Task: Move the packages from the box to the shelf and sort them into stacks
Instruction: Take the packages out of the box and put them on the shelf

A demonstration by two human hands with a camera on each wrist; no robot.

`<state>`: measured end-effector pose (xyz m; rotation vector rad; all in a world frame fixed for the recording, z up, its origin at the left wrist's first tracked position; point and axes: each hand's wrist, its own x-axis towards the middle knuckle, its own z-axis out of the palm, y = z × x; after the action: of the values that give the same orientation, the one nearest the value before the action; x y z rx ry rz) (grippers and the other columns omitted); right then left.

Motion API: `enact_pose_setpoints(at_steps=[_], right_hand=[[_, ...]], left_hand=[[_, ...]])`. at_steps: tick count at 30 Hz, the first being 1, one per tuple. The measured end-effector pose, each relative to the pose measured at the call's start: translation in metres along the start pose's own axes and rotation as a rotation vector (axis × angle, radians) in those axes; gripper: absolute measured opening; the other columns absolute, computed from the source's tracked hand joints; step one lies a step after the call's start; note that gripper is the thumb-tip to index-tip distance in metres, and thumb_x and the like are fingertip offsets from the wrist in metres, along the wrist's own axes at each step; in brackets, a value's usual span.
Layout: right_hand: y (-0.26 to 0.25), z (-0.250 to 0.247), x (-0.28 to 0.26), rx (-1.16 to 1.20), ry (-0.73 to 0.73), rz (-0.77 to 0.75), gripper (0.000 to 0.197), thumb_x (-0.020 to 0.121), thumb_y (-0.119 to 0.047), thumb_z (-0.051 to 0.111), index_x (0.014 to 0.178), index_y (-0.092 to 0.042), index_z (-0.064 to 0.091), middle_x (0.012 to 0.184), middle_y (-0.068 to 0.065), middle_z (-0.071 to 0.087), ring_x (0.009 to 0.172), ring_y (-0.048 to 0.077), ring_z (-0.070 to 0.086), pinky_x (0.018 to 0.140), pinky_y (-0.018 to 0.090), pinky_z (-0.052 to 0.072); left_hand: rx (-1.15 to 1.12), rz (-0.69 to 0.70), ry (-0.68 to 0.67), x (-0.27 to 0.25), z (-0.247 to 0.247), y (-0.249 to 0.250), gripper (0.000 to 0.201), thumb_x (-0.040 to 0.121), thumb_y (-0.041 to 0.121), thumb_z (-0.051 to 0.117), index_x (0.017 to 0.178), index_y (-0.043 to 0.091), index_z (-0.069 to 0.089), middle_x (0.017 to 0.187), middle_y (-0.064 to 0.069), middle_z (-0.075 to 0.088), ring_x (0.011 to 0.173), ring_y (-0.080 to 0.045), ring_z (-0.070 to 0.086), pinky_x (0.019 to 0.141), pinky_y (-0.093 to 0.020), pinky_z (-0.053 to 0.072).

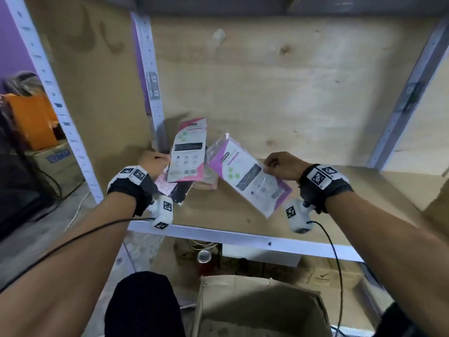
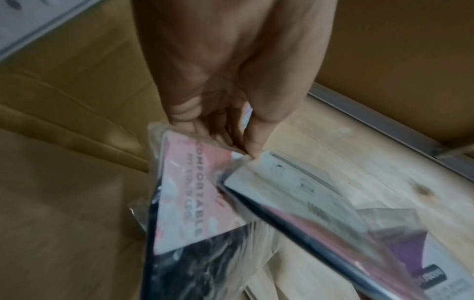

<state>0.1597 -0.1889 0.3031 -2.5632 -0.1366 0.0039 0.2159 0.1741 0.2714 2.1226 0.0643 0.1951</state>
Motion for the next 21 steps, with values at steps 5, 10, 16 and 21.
enact_pose_setpoints(at_steps=[5,10,16,21], right_hand=[[-0.012,0.030,0.052,0.402,-0.028,0.129,0.004,0.094,-0.015,0.065,0.092,-0.012,0.066,0.086,0.006,0.060,0.079,0.021,0.055,0.071,0.029,0.044],[-0.032,0.065,0.099,0.811,-0.102,0.276,0.010,0.095,-0.005,0.060,0.099,-0.001,0.068,0.099,0.014,0.067,0.085,0.027,0.061,0.074,0.032,0.050],[-0.041,0.107,0.152,0.859,-0.082,0.407,0.006,0.095,-0.006,0.060,0.097,-0.002,0.064,0.109,0.020,0.063,0.098,0.032,0.063,0.098,0.040,0.051],[-0.040,0.130,0.176,0.754,0.014,0.448,0.015,0.087,-0.009,0.071,0.077,-0.001,0.064,0.098,0.024,0.071,0.082,0.031,0.068,0.088,0.048,0.058]], left_hand=[[-0.098,-0.196,-0.052,0.047,-0.003,-0.018,0.014,0.097,0.013,0.054,0.092,0.016,0.067,0.091,-0.004,0.075,0.083,-0.023,0.054,0.083,-0.032,0.041],[0.015,-0.269,-0.046,0.081,0.005,-0.030,0.041,0.100,0.016,0.053,0.133,-0.010,0.054,0.137,-0.030,0.054,0.102,-0.029,0.057,0.081,-0.029,0.038],[0.210,-0.264,-0.058,0.113,0.019,-0.031,0.039,0.100,0.011,0.051,0.133,-0.010,0.053,0.137,-0.027,0.055,0.125,-0.039,0.055,0.099,-0.038,0.044],[0.373,-0.192,0.020,0.124,0.026,-0.033,0.029,0.092,0.008,0.063,0.117,-0.007,0.064,0.118,-0.025,0.066,0.104,-0.037,0.066,0.079,-0.035,0.048]])
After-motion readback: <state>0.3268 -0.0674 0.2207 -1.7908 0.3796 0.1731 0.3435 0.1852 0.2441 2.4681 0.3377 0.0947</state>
